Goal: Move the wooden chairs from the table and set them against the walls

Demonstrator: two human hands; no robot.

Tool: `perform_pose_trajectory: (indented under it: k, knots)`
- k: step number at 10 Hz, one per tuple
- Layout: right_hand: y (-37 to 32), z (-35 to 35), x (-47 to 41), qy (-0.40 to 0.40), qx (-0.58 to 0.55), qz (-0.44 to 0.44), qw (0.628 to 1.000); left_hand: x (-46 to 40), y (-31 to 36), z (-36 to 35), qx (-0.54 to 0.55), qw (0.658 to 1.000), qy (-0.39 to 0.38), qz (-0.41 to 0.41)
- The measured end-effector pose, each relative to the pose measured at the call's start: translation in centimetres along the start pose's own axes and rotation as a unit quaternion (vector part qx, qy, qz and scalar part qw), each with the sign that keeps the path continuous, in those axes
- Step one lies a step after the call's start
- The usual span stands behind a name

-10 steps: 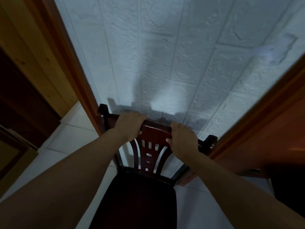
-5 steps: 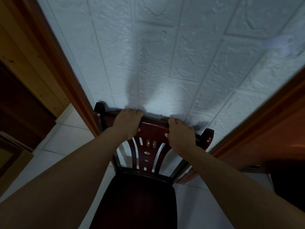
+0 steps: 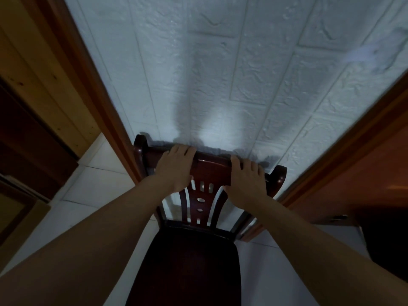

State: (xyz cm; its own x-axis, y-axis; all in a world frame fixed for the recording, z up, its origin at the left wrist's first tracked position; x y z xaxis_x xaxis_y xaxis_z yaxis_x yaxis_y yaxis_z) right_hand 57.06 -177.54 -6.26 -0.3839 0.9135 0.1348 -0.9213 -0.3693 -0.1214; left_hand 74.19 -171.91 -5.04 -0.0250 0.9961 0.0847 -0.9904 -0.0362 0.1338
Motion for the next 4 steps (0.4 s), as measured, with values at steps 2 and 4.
perform_pose_trajectory:
  k: [2, 4]
  knots:
    - [-1.4, 0.8, 4.1, -0.036, -0.038, -0.056, 0.997, 3.4, 0.5, 1.0, 0.038, 0.996, -0.074, -0.013]
    - [-1.4, 0.7, 11.3, -0.039, -0.094, -0.126, 0.987, 7.8, 1.8, 0.8, 0.028, 0.992, -0.107, -0.063]
Point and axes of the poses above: each hand's wrist, its own x-axis away from the middle knuckle, its own z-axis out of the back of the hand, y = z × x, the point moved 2 cm from there along -x, towards the middle knuckle, and after that the axes turned 9 degrees about -z, right-handed, at the moved point
